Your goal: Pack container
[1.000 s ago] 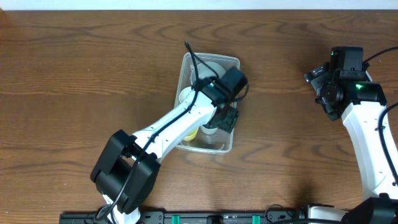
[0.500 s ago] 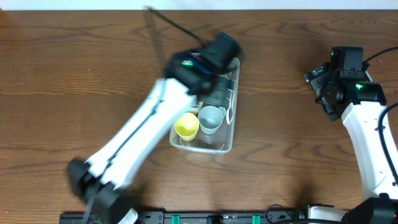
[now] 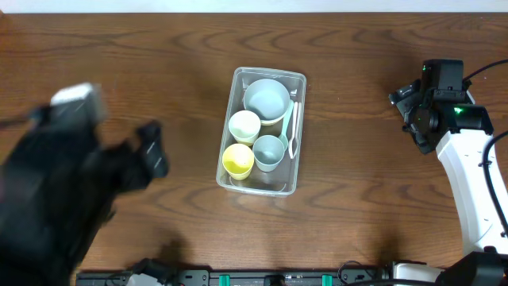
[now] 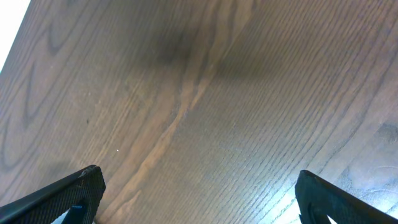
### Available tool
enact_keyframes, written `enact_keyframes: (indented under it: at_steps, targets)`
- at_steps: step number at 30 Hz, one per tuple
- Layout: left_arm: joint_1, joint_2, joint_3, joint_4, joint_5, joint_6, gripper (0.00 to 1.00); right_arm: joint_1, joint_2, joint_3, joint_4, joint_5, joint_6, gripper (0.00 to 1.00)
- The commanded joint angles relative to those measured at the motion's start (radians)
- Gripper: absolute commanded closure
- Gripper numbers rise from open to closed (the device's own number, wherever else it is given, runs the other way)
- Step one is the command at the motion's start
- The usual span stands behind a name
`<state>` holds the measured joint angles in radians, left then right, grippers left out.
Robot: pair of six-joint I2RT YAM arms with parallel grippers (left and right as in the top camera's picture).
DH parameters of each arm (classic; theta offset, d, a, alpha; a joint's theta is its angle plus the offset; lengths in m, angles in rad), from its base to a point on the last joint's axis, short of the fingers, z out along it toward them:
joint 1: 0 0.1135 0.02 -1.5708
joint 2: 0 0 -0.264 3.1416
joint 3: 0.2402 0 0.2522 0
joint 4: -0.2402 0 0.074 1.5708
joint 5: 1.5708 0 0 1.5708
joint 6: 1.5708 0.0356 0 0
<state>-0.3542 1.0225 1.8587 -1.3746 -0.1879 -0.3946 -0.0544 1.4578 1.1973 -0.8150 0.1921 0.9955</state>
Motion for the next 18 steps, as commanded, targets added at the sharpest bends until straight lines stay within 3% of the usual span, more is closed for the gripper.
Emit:
enact_keyframes:
  at_steps: [1, 9, 18]
  targets:
    - [0.006, -0.120, 0.008, -0.032, -0.016, 0.077, 0.02, -0.004, 0.001, 0.000, -0.001, 0.017, 0.014, 0.01]
    - [0.006, -0.394, 0.008, -0.214, -0.050, 0.079, 0.02, -0.004, 0.001, 0.000, -0.001, 0.017, 0.014, 0.01]
    - [0.006, -0.481, -0.033, -0.313, -0.129, 0.079, 0.02, -0.004, 0.001, 0.000, -0.001, 0.017, 0.014, 0.01]
